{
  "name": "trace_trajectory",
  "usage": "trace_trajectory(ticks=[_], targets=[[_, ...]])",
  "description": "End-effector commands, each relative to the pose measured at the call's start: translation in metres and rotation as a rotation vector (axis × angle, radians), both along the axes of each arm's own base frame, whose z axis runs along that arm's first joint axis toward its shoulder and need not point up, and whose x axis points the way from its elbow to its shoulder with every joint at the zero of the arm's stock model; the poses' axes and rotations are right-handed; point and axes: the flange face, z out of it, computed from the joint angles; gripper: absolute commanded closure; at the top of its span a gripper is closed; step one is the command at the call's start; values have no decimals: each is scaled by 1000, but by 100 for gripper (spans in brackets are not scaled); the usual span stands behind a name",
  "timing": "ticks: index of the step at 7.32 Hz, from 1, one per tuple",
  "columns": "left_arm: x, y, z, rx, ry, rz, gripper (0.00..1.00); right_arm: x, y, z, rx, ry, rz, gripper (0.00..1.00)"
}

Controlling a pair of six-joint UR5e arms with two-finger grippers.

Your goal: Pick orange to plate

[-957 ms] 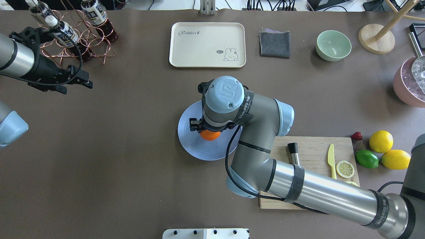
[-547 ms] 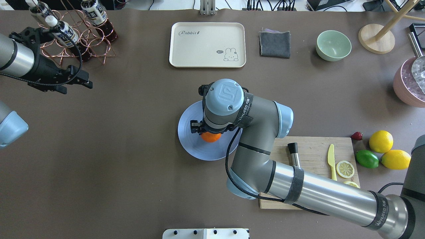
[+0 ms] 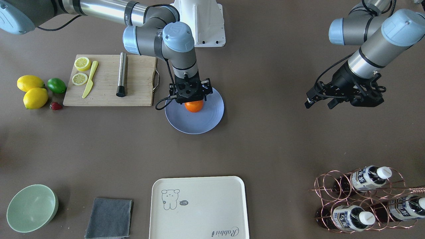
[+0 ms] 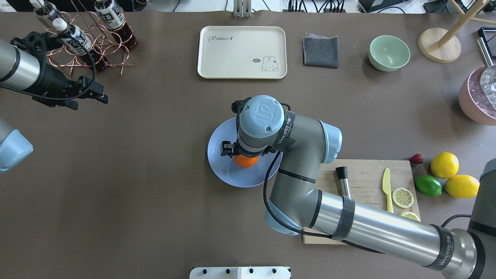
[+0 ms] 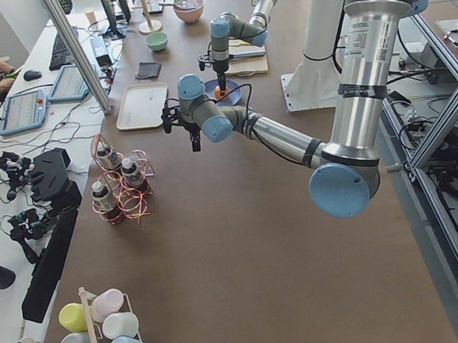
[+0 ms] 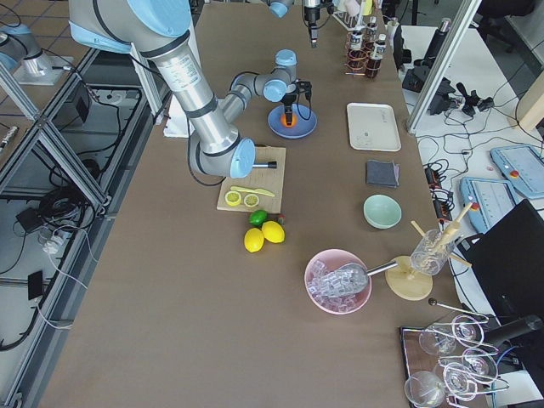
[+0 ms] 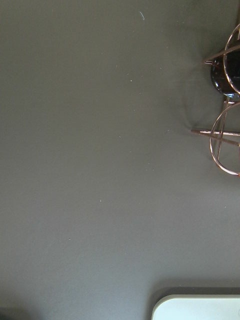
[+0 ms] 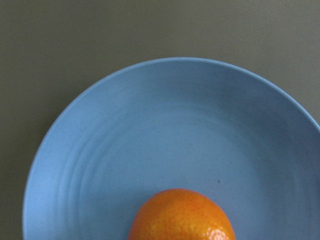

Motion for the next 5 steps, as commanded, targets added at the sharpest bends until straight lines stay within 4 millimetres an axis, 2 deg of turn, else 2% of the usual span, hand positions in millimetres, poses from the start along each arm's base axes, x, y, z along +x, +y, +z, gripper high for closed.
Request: trace_trajectory(ticks=[1, 2, 3, 4, 5], targets=[[-7, -4, -2, 5, 1, -11, 2, 27, -16, -17, 12, -29, 30, 0], [-29, -14, 4, 21, -10, 4, 2, 77, -32, -4, -12, -40, 35, 0], [-65, -24, 21, 54, -80, 42, 2, 138, -59, 19, -16, -57, 17, 0], [-101, -29, 41, 112, -150, 96, 2, 200, -96, 54, -26, -57, -6, 0], [-147, -33, 68, 160, -218, 150, 2, 261, -122, 97, 1, -34, -25, 0]])
